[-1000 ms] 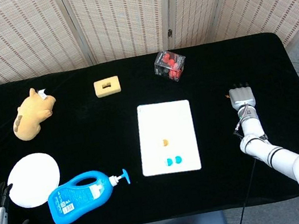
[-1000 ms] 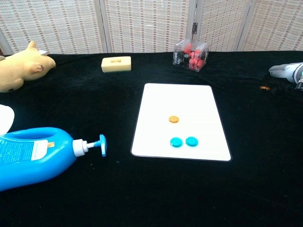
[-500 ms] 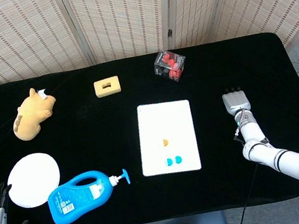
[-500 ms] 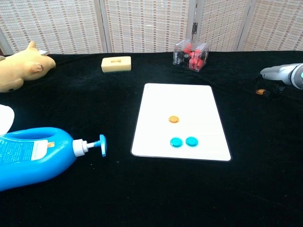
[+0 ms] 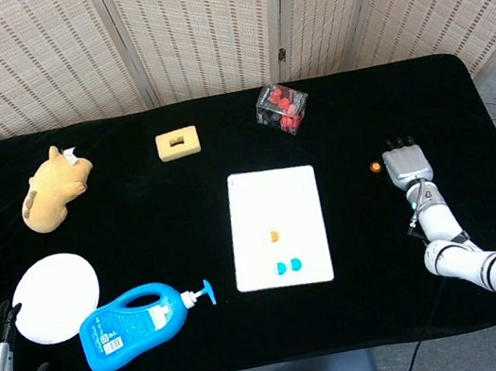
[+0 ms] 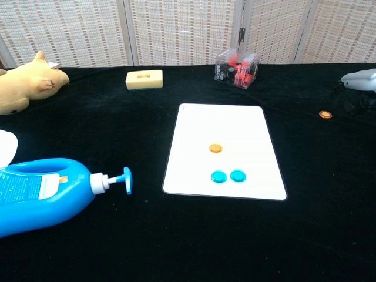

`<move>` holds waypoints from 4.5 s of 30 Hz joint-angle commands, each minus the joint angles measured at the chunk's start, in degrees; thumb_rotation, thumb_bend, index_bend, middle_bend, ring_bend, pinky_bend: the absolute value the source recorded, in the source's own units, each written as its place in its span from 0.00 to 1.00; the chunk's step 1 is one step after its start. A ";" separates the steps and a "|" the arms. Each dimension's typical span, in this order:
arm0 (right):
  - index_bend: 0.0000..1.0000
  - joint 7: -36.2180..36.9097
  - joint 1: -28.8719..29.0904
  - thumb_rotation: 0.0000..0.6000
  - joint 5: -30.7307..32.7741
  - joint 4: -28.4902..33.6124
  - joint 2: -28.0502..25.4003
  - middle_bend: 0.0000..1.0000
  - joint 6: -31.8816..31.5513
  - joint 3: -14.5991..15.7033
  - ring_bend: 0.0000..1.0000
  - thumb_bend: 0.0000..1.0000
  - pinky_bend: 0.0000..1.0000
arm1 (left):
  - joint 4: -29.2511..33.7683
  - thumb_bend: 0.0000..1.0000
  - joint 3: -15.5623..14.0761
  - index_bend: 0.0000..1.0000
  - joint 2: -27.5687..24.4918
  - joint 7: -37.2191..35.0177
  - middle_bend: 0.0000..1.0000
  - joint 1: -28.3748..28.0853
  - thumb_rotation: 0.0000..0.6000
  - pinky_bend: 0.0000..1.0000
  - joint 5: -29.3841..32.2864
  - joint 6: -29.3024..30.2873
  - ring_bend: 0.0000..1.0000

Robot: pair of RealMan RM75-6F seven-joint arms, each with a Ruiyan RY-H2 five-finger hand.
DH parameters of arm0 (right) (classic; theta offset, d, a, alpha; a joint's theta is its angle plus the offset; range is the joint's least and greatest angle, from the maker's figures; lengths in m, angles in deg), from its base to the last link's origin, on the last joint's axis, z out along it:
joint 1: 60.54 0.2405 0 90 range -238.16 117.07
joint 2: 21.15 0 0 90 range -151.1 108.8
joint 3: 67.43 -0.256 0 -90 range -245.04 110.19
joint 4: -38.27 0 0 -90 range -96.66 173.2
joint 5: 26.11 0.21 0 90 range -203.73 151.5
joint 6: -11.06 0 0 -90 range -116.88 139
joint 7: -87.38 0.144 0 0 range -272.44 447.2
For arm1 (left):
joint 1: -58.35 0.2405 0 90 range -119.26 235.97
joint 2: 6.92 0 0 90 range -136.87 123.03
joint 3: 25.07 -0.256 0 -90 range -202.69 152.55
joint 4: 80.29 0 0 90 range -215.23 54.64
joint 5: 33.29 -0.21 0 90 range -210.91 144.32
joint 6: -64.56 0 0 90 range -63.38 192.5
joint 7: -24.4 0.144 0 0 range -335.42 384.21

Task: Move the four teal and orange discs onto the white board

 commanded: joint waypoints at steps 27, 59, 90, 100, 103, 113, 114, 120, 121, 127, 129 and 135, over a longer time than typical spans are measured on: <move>0.33 -2.63 2.65 1.00 3.82 -13.75 8.17 0.10 5.90 -0.30 0.03 0.71 0.00 | 0.58 0.16 -0.09 0.11 -0.34 0.54 0.04 0.13 1.00 0.00 0.38 0.00 0.07; 0.33 0.73 0.53 1.00 -3.57 -1.65 4.33 0.10 -2.72 -0.71 0.04 0.46 0.00 | -0.02 0.16 -0.28 0.11 0.07 -0.17 0.04 0.13 1.00 0.00 -0.21 0.08 0.07; 0.41 1.56 0.09 1.00 -2.20 -14.53 11.61 0.13 1.87 -3.80 0.05 0.43 0.00 | 0.05 0.16 -0.24 0.11 0.00 -0.02 0.04 0.12 1.00 0.00 0.16 -0.17 0.07; 0.43 1.04 0.12 1.00 -2.65 -15.26 12.24 0.14 2.11 -4.51 0.05 0.43 0.00 | -0.18 0.16 -0.22 0.11 0.01 -0.20 0.04 0.10 1.00 0.00 0.35 -0.36 0.07; 0.44 1.03 0.08 1.00 -2.93 -15.23 12.30 0.14 2.13 -4.71 0.06 0.43 0.00 | -0.28 0.16 -0.22 0.11 0.06 -0.26 0.04 0.10 1.00 0.00 0.37 -0.38 0.07; 0.47 1.44 -0.31 1.00 -4.50 -13.85 11.71 0.15 1.70 -5.06 0.06 0.43 0.00 | -0.51 0.16 -0.21 0.11 0.10 -0.50 0.04 0.07 1.00 0.00 0.30 -0.39 0.07; 0.47 1.52 -0.36 1.00 -4.68 -13.61 11.56 0.15 1.64 -5.09 0.06 0.43 0.00 | -0.51 0.16 -0.22 0.11 0.11 -0.52 0.04 0.07 1.00 0.00 0.29 -0.41 0.07; 0.47 3.17 -0.91 1.00 -6.93 -9.29 9.24 0.15 0.76 -5.58 0.06 0.43 0.00 | -0.53 0.16 -0.24 0.11 0.10 -0.57 0.04 0.20 1.00 0.00 0.31 -0.24 0.07; 0.47 3.82 -1.07 1.00 -7.84 -7.37 8.33 0.15 0.47 -5.72 0.06 0.43 0.00 | -0.51 0.16 -0.26 0.11 0.06 -0.55 0.04 0.22 1.00 0.00 0.31 -0.22 0.07; 0.47 5.33 -1.44 1.00 -13.40 4.26 3.74 0.15 -1.77 -5.42 0.06 0.43 0.00 | -0.24 0.16 -0.18 0.11 -0.05 -0.47 0.04 0.14 1.00 0.00 0.06 -0.08 0.07; 0.47 5.66 -1.29 1.00 -15.03 8.11 2.57 0.15 -2.38 -5.37 0.06 0.43 0.00 | -0.19 0.16 -0.20 0.11 -0.06 -0.47 0.04 0.16 1.00 0.00 -0.04 0.03 0.07; 0.47 4.90 0.27 1.00 -18.01 15.00 2.09 0.15 -3.36 -4.82 0.06 0.43 0.00 | -0.21 0.16 -0.34 0.11 -0.13 -0.72 0.04 0.46 1.00 0.00 -0.07 0.32 0.07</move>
